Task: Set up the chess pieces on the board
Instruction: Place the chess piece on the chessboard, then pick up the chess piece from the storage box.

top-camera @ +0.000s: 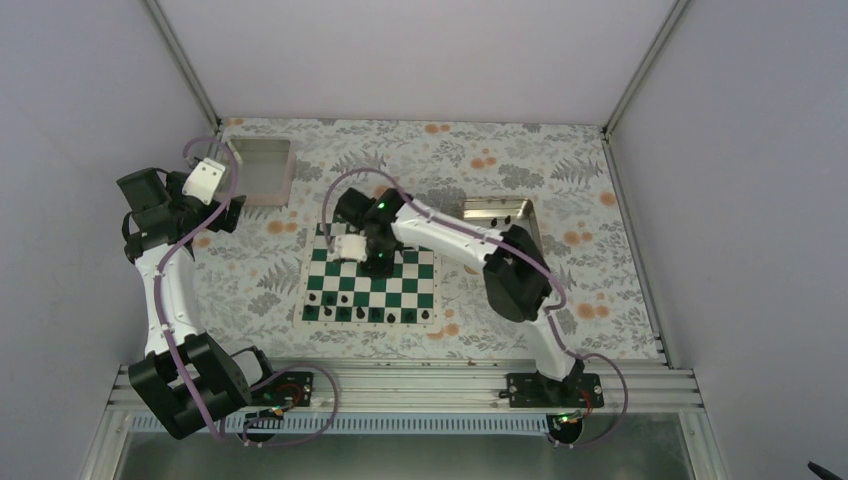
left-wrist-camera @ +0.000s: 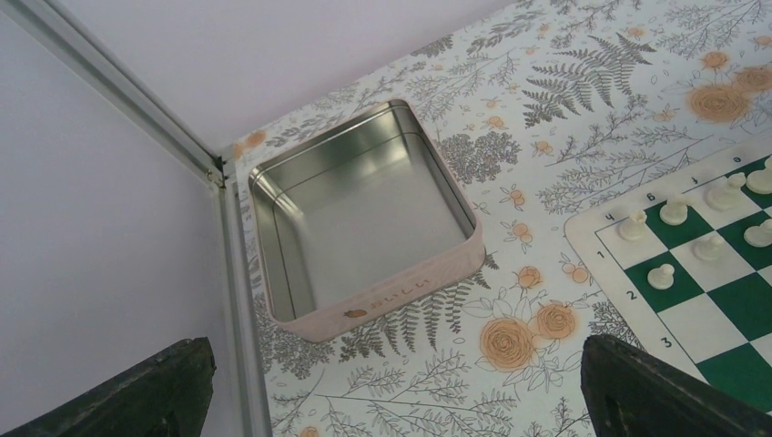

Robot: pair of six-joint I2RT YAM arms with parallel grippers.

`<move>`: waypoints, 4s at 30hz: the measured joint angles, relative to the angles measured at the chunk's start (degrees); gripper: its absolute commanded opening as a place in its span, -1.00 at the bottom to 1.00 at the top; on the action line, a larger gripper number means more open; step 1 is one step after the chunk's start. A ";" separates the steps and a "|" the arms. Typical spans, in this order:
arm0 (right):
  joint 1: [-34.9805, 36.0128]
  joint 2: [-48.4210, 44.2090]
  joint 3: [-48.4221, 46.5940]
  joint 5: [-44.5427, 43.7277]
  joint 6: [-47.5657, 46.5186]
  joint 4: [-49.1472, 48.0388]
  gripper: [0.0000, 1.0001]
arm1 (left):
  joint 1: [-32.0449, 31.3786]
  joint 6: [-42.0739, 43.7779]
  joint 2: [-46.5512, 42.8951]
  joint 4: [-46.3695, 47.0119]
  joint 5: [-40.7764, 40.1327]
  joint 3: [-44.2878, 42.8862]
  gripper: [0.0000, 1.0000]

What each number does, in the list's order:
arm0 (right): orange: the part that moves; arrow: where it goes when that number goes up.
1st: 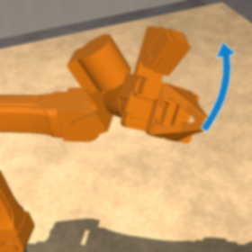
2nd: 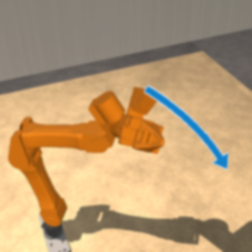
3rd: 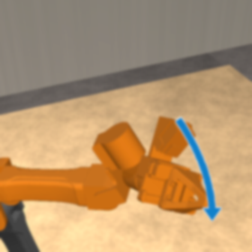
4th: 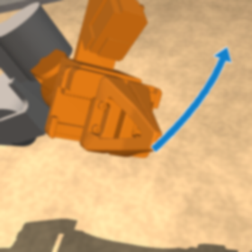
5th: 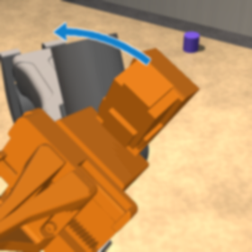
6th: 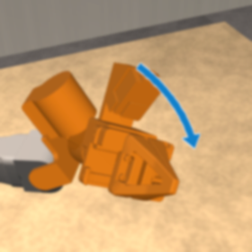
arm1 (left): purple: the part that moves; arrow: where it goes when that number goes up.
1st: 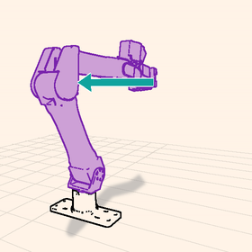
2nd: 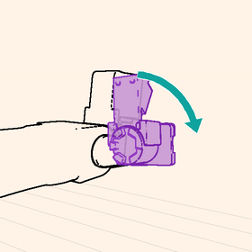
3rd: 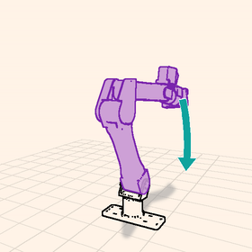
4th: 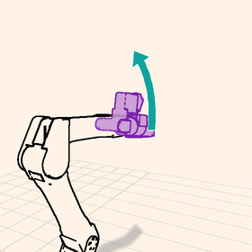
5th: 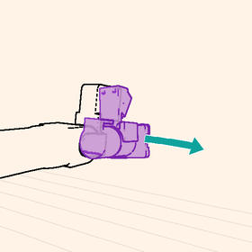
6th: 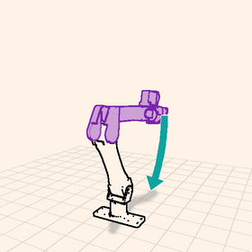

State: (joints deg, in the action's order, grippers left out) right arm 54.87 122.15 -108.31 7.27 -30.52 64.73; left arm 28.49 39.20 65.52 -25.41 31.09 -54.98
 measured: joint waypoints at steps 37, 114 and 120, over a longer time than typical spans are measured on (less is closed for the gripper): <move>6.60 7.63 -1.11 0.98 0.07 -1.31 -0.89 | 0.00 0.04 -0.44 0.00 -0.07 0.94 1.00; -40.83 -13.31 22.86 -10.78 -1.33 -10.84 -0.45 | 0.00 0.17 -0.22 0.02 -0.52 0.28 1.00; -41.20 -8.70 22.43 -9.31 -1.38 -12.44 -0.47 | 0.00 0.22 -0.22 0.02 -0.61 0.28 1.00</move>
State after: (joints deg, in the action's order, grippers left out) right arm 13.67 113.45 -85.89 -2.04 -31.90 52.29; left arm 28.49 39.42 65.30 -25.39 30.48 -54.70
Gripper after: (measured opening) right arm 0.270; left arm 0.999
